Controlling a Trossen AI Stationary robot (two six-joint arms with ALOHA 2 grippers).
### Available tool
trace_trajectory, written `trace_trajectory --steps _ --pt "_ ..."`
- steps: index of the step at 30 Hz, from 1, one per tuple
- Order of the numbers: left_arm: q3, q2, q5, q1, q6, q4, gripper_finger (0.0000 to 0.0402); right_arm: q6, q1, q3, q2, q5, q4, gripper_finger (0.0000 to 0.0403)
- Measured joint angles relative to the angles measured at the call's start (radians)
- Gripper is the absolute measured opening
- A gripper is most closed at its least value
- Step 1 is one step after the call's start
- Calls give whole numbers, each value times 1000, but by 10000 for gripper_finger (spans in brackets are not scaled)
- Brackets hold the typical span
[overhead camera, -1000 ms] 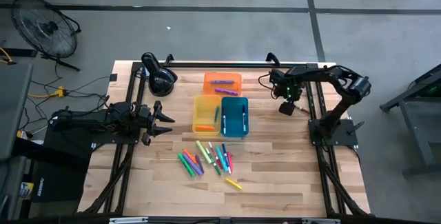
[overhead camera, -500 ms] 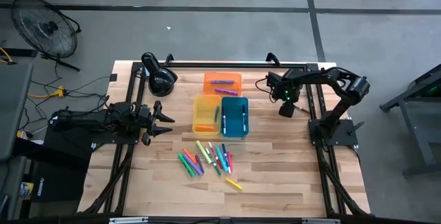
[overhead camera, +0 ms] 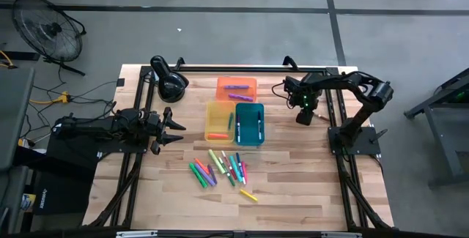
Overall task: Pick & Place Markers
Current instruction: Put the brown marker pen into the blue bin
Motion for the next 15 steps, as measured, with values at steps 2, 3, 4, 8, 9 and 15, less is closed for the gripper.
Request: trace_trajectory --steps 2,3,4,8,9,15 --pt "0 0 0 0 0 0 170 0 1 0 0 -3 0 102" --pt "0 0 0 0 0 0 170 0 2 0 0 -3 -1 94" --pt "0 0 0 0 0 0 170 0 4 0 0 -3 -1 87" --pt "0 0 0 0 0 0 170 0 9 0 0 -7 -3 47" --pt "0 0 0 0 0 0 170 0 10 0 0 -8 -4 37" --pt "0 0 0 0 0 0 170 -2 11 0 0 -4 -8 15"
